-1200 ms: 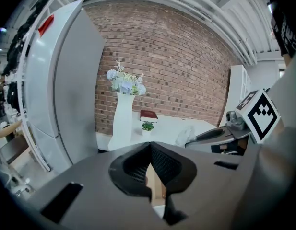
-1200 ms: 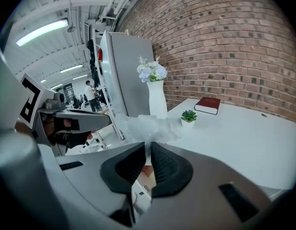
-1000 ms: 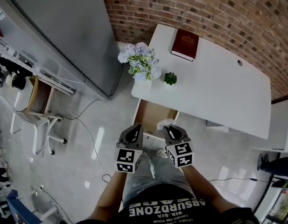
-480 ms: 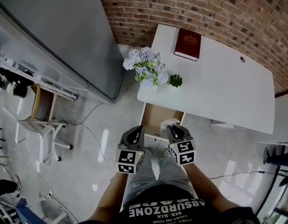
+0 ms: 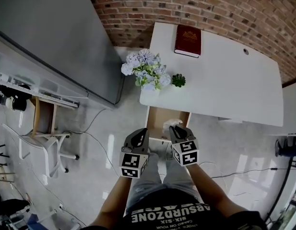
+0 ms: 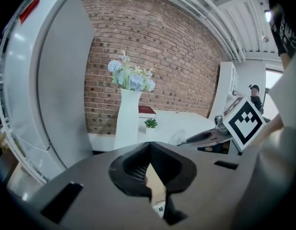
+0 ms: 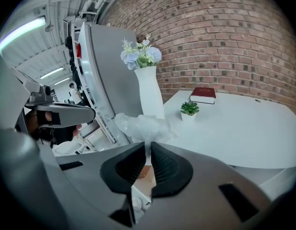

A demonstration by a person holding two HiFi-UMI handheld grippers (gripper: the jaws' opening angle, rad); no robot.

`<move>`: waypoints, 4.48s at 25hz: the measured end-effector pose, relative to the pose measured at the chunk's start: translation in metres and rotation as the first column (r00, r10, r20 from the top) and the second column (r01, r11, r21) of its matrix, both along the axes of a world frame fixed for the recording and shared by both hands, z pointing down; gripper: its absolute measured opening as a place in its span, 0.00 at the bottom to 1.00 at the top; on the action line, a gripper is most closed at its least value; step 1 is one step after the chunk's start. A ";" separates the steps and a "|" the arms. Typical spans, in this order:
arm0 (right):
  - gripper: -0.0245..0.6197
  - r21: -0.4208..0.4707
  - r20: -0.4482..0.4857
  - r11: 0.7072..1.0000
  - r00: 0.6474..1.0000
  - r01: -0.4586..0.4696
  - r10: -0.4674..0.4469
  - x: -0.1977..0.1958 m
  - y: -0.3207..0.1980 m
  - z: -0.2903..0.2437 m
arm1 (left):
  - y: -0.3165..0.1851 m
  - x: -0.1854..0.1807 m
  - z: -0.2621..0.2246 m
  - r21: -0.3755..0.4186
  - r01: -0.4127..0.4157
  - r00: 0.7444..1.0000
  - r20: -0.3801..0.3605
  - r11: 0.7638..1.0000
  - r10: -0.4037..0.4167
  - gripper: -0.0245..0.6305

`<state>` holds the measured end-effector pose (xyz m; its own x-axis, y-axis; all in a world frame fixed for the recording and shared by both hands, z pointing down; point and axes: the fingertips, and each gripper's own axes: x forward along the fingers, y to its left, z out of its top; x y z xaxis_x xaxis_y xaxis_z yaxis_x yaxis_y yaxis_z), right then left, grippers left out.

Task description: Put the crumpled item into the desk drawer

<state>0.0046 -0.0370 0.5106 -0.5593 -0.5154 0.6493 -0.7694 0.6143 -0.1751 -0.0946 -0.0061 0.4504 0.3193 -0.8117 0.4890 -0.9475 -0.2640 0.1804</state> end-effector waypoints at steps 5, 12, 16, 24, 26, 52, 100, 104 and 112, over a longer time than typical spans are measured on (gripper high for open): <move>0.08 -0.015 -0.009 1.000 1.000 -0.015 0.015 -0.006 -0.004 0.009 | -0.005 -0.007 0.006 -0.009 -0.028 1.000 0.011 1.000 0.028 0.04; 0.08 -0.031 -0.036 0.999 0.999 -0.027 0.026 -0.013 -0.013 0.024 | -0.015 -0.011 0.007 -0.017 -0.071 0.997 0.012 0.997 0.071 0.04; 0.08 -0.042 -0.058 0.999 0.998 -0.027 0.025 -0.015 -0.017 0.034 | -0.021 -0.011 0.011 -0.010 -0.082 0.997 0.005 0.997 0.082 0.04; 0.08 -0.069 -0.091 0.997 0.996 -0.024 0.018 -0.020 -0.023 0.056 | -0.026 -0.011 0.020 -0.021 -0.113 0.994 0.003 0.993 0.113 0.04; 0.08 -0.076 -0.101 0.997 0.995 -0.019 0.012 -0.021 -0.024 0.062 | -0.026 -0.011 0.023 -0.027 -0.118 0.993 0.002 0.993 0.118 0.04; 0.08 -0.155 -0.184 0.988 0.983 -0.016 -0.013 -0.019 -0.038 0.137 | -0.033 -0.012 0.084 -0.088 -0.133 0.991 -0.005 0.987 0.134 0.04; 0.08 -0.184 -0.249 0.977 0.957 0.107 -0.152 -0.015 -0.033 0.269 | -0.026 0.000 0.201 -0.080 -0.082 0.996 0.010 0.993 0.083 0.04; 0.08 -0.190 -0.258 0.976 0.953 0.110 -0.158 -0.015 -0.032 0.283 | -0.022 0.002 0.210 -0.082 -0.087 0.996 0.014 0.993 0.089 0.04; 0.08 -0.198 -0.277 0.973 0.946 0.118 -0.171 -0.016 -0.033 0.309 | -0.017 0.003 0.229 -0.079 -0.097 0.995 0.023 0.992 0.099 0.04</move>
